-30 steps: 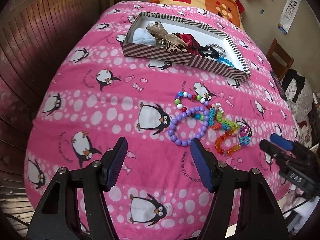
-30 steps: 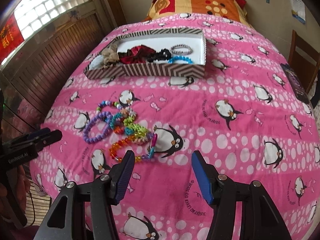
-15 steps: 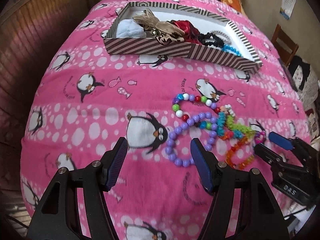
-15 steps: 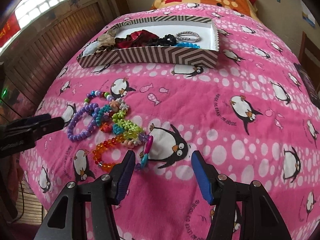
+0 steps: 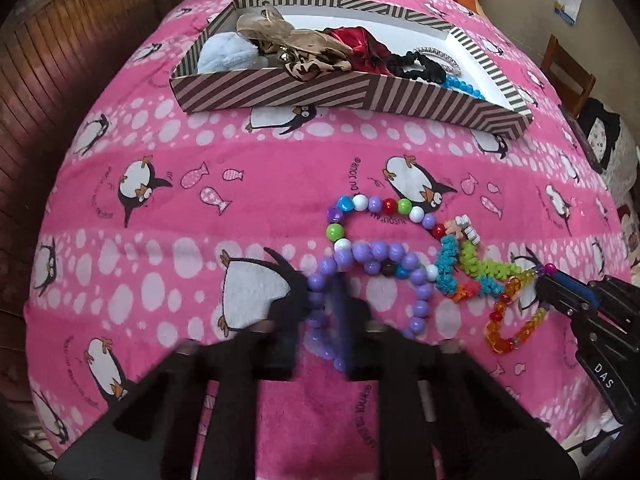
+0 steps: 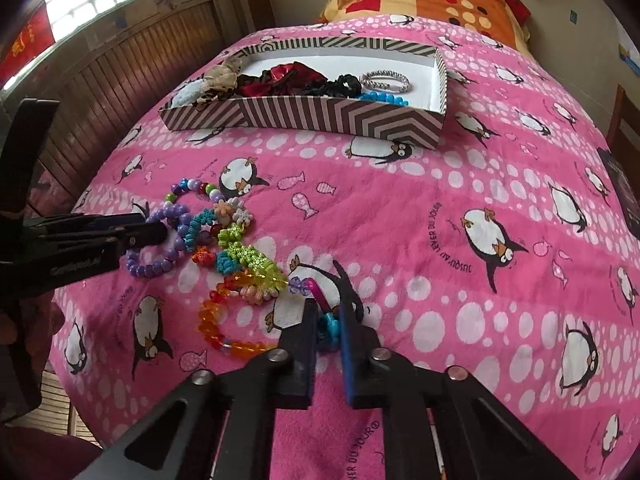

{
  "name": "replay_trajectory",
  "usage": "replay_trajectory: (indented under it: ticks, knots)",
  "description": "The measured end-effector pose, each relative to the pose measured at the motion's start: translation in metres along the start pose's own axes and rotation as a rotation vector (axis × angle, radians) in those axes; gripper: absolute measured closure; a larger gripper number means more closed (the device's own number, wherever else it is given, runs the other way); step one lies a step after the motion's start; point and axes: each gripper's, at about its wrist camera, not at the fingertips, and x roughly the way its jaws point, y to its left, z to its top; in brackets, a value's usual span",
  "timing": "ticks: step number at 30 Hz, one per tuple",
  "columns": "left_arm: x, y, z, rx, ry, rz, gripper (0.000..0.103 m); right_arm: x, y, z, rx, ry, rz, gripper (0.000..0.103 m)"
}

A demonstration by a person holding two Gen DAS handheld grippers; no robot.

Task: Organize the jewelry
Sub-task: 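Grasp the purple bead bracelet with left tool while right grasps rainbow bracelet, then carry both bracelets into the tray and open both tools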

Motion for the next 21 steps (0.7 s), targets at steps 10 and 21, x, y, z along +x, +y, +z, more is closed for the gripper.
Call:
replay_trajectory:
  ticks: [10, 21]
  knots:
    - [-0.048, 0.007, 0.014, -0.013, -0.071, -0.086, 0.095, -0.048, -0.002, 0.025, -0.009, -0.115, -0.008, 0.098]
    - [-0.088, 0.008, 0.042, 0.019, -0.139, -0.068, 0.095, -0.078, -0.014, 0.065, 0.003, -0.201, -0.031, 0.098]
